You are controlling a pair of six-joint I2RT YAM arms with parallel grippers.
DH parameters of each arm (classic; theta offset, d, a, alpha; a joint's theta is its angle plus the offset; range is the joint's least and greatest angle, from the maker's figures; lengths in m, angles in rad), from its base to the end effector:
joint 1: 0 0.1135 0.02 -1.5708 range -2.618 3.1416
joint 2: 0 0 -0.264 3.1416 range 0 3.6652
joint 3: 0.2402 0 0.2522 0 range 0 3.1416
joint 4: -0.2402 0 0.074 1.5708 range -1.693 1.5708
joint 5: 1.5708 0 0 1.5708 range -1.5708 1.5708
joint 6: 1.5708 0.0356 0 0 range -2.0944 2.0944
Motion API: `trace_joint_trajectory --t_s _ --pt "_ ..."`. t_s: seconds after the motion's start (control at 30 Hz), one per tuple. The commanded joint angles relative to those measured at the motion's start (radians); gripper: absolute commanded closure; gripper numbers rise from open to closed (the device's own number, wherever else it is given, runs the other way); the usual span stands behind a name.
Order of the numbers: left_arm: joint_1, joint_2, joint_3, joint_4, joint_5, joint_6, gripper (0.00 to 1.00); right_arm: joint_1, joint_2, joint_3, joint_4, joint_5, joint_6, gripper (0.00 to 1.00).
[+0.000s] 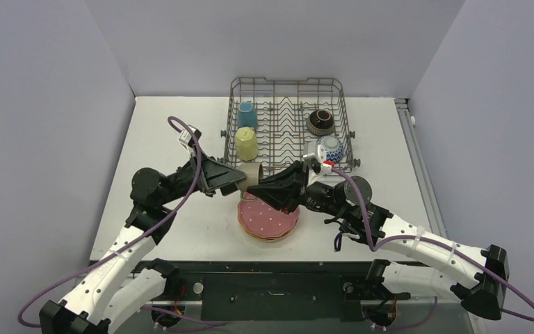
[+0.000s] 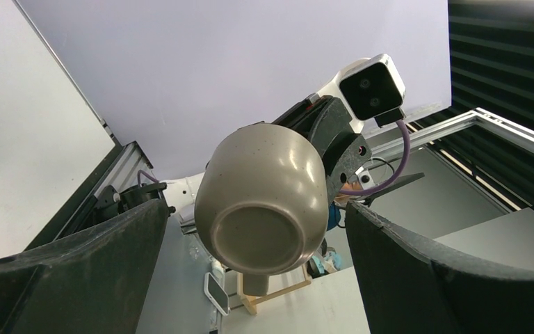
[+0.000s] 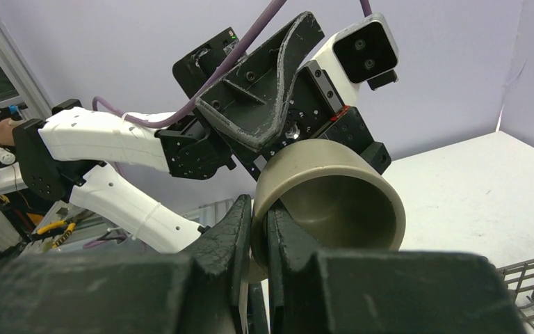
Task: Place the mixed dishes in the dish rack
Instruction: Pick up the cup at the center of the board.
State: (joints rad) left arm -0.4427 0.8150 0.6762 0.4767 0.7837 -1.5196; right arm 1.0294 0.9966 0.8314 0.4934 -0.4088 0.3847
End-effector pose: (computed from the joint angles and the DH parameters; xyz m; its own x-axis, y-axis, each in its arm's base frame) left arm 0.1550 -0.1013 0.3640 -0.8887 -0.3615 -0.2820 0.3455 -0.1237 -0.9302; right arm 0.1059 0.2036 0.3884 -0.2139 0.3125 -0.9255 -0.9710 0.0357 0.2365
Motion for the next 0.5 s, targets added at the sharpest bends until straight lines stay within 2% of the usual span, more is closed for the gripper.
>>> trace_joint_trajectory --t_s 0.0,0.07,0.23,0.47 --pt "-0.001 -0.013 0.003 0.069 0.020 -0.002 0.01 0.012 0.004 0.059 0.125 -0.021 -0.015 1.00" --pt "-0.001 -0.013 -0.001 0.071 0.023 -0.002 0.00 0.016 0.006 0.062 0.117 -0.023 -0.019 1.00" --pt "-0.001 -0.009 -0.004 0.083 0.022 -0.004 0.08 0.022 0.005 0.054 0.113 -0.020 -0.024 1.00" --pt "-0.001 0.005 -0.017 0.129 0.024 -0.025 0.24 0.027 0.000 0.042 0.110 -0.012 -0.024 1.00"
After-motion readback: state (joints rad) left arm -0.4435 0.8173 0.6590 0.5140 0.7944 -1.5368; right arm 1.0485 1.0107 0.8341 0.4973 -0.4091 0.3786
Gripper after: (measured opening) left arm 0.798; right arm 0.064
